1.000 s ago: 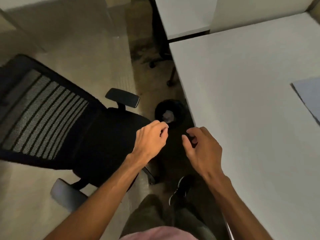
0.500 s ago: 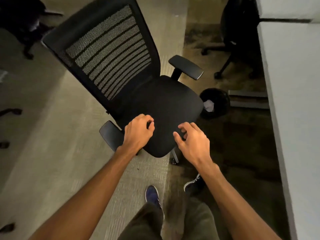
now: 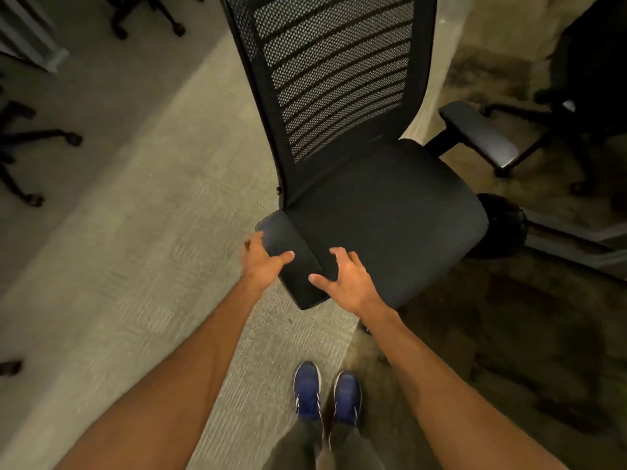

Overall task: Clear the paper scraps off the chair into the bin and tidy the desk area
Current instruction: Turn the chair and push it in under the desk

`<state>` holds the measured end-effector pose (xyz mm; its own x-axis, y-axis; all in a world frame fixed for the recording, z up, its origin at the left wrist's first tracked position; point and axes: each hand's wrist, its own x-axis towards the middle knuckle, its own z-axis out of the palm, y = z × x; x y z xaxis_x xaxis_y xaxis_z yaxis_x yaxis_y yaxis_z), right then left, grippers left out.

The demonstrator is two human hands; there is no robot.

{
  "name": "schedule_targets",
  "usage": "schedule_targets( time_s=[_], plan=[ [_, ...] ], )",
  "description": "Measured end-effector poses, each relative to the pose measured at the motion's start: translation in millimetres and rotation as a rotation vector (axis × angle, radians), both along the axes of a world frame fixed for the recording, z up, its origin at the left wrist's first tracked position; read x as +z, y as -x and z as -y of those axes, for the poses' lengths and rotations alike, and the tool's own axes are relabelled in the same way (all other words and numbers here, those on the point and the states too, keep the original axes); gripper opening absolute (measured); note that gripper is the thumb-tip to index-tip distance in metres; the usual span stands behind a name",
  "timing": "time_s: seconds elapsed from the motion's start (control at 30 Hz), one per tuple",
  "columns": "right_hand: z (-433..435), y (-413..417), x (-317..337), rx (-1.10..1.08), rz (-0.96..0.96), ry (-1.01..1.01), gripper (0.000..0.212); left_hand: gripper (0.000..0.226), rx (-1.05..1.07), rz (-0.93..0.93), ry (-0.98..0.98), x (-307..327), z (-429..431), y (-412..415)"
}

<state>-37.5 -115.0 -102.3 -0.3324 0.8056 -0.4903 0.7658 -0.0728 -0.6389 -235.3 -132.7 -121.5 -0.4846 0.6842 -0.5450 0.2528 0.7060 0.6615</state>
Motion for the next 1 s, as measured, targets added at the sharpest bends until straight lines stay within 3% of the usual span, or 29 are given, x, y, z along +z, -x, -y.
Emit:
schedule_targets(
  time_s=[0.1, 0.2, 0.33, 0.53, 0.8, 1.0],
  plan=[
    [-9.1, 27.4, -25.1, -0.006, -0.014, 0.114, 0.088, 0.078, 0.148, 0.269, -0.019, -18.6, 0.7, 7.7],
    [-14.7, 47.3, -44.8, -0.046, -0.017, 0.136, 0.082, 0.057, 0.254, 0.476, 0.003, -30.6, -2.2, 5.9],
    [-23.1, 62.6, -59.1, -0.127, -0.047, 0.104, 0.060, 0.050, 0.329, 0.442, -0.022, -41.0, -10.1, -1.5],
    [-22.2, 72.7, -64.9, -0.282, -0.040, 0.158, 0.056, 0.038, 0.315, 0.546, -0.024, -49.1, -15.5, 16.3],
    [-1.1, 58.1, -59.9, -0.335, 0.126, 0.153, 0.061, 0.052, 0.198, 0.667, 0.077, -53.7, -19.2, 31.6],
    [16.3, 20.8, -54.7, -0.341, 0.169, 0.223, 0.053, 0.055, 0.120, 0.741, 0.138, -55.2, 4.9, 3.5]
  ],
)
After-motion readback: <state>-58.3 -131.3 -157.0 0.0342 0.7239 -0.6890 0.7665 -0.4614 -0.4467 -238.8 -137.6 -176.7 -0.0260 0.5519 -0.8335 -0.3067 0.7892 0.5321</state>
